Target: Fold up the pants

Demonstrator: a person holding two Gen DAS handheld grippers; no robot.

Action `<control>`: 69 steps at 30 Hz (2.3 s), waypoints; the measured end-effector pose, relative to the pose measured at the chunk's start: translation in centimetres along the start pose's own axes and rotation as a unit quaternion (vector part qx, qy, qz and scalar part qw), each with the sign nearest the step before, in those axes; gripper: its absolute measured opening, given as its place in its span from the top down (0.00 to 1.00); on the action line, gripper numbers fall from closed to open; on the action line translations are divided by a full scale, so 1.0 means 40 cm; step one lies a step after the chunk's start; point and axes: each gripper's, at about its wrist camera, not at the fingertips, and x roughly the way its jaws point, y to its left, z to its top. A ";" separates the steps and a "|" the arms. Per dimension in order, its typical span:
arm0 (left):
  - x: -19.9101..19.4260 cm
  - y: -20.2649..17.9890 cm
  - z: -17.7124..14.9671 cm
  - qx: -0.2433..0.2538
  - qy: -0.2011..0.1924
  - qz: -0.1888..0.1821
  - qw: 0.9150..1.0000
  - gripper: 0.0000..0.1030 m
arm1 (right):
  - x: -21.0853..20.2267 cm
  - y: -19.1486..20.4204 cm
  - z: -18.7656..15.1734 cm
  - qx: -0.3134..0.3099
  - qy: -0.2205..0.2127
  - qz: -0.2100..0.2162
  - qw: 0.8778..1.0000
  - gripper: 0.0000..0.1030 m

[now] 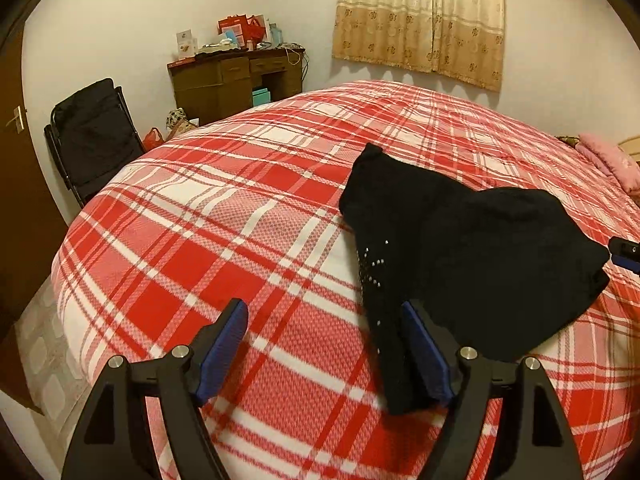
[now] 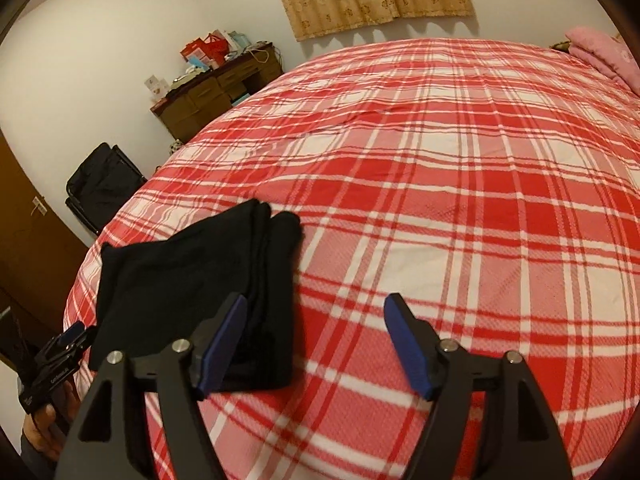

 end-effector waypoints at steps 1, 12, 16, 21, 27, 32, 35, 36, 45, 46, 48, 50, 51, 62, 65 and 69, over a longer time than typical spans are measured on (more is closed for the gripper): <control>-0.006 0.002 -0.003 -0.003 0.000 0.000 1.000 0.23 | -0.006 0.003 -0.005 -0.002 0.000 0.000 1.000 0.27; -0.220 -0.053 -0.009 -0.001 -0.075 -0.018 0.997 0.23 | -0.177 0.115 -0.099 -0.070 -0.030 -0.017 0.997 0.19; -0.305 -0.083 -0.002 -0.002 -0.096 -0.035 0.995 0.23 | -0.305 0.181 -0.137 -0.114 -0.084 -0.035 0.989 0.09; -0.407 -0.115 -0.010 0.007 -0.123 -0.048 0.991 0.23 | -0.450 0.237 -0.170 -0.147 -0.148 -0.047 0.977 0.02; -0.495 -0.158 -0.014 0.026 -0.148 -0.051 0.987 0.23 | -0.537 0.276 -0.197 -0.174 -0.189 -0.066 0.964 0.01; -0.544 -0.167 -0.017 0.033 -0.172 -0.050 0.983 0.20 | -0.590 0.292 -0.209 -0.181 -0.212 -0.058 0.959 0.00; -0.561 -0.166 -0.020 0.036 -0.186 -0.039 0.981 0.15 | -0.612 0.302 -0.216 -0.185 -0.224 -0.053 0.955 0.00; -0.563 -0.168 -0.020 0.037 -0.189 -0.040 0.980 0.15 | -0.617 0.305 -0.217 -0.187 -0.227 -0.054 0.954 0.00; -0.565 -0.166 -0.023 0.042 -0.189 -0.039 0.980 0.14 | -0.627 0.308 -0.227 -0.191 -0.233 -0.054 0.952 0.00; -0.564 -0.165 -0.022 0.042 -0.189 -0.038 0.980 0.14 | -0.627 0.308 -0.228 -0.191 -0.233 -0.055 0.952 0.00; -0.565 -0.165 -0.023 0.041 -0.189 -0.036 0.980 0.14 | -0.628 0.307 -0.229 -0.192 -0.233 -0.055 0.952 0.00; -0.564 -0.167 -0.025 0.041 -0.187 -0.036 0.981 0.14 | -0.629 0.307 -0.229 -0.191 -0.233 -0.055 0.952 0.00; -0.564 -0.166 -0.026 0.041 -0.186 -0.037 0.981 0.14 | -0.629 0.307 -0.229 -0.191 -0.234 -0.055 0.952 0.00; -0.571 -0.180 -0.033 0.054 -0.185 -0.039 0.980 0.14 | -0.633 0.305 -0.231 -0.195 -0.237 -0.059 0.950 0.00; -0.575 -0.181 -0.034 0.055 -0.188 -0.040 0.980 0.14 | -0.633 0.304 -0.231 -0.195 -0.238 -0.060 0.950 0.00; -0.577 -0.180 -0.034 0.053 -0.190 -0.039 0.980 0.14 | -0.635 0.303 -0.231 -0.193 -0.240 -0.059 0.950 0.00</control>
